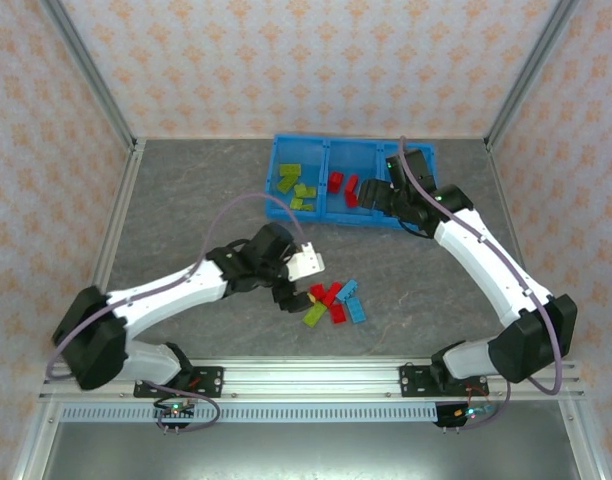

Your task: Sort the legos into containers by color

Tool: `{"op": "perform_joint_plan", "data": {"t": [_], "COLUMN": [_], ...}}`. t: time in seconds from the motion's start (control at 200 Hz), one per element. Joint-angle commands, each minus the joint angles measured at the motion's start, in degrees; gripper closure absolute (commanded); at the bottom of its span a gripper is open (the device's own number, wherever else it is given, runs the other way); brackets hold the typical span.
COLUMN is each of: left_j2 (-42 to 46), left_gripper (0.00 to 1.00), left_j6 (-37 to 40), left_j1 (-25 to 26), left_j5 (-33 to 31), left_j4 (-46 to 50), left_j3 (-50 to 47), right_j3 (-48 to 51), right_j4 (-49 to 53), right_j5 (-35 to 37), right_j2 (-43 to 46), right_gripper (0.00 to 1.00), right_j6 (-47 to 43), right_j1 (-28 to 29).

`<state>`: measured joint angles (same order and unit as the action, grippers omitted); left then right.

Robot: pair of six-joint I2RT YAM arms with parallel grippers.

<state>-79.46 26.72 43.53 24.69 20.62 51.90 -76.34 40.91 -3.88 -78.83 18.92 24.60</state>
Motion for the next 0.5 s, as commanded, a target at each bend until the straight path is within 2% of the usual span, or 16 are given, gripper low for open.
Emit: {"op": "perform_joint_plan", "data": {"t": [0.0, 0.155, 0.325, 0.41, 0.495], "left_j2": [-5.9, -13.1, -19.0, -21.0, -22.6], "left_gripper": [0.08, 0.12, 0.16, 0.22, 0.33], "left_j6": [-3.1, -4.0, -3.8, -4.3, -4.7], "left_j1": [0.2, 0.3, 0.4, 0.5, 0.6], "left_j5": [-1.2, -2.9, -0.7, -1.4, -2.1], "left_j4": [2.8, 2.6, 6.0, 6.5, 6.7], "left_j3": [5.3, 8.0, 11.8, 12.7, 13.4], "right_j3": [-0.3, -0.7, -0.2, 0.0, 0.2], "right_j4": [0.7, 0.5, 0.7, 1.0, 1.0], "right_j5": [1.4, 0.3, 1.0, 1.2, 1.2], "right_j2": [-0.9, -2.1, -1.6, -1.3, -1.1], "right_gripper": [0.14, 0.14, 0.14, 0.13, 0.13], "right_j6": [-1.1, -0.7, -0.5, -0.6, -0.7], "right_j1": [-0.1, -0.1, -0.1, -0.1, -0.1]}}
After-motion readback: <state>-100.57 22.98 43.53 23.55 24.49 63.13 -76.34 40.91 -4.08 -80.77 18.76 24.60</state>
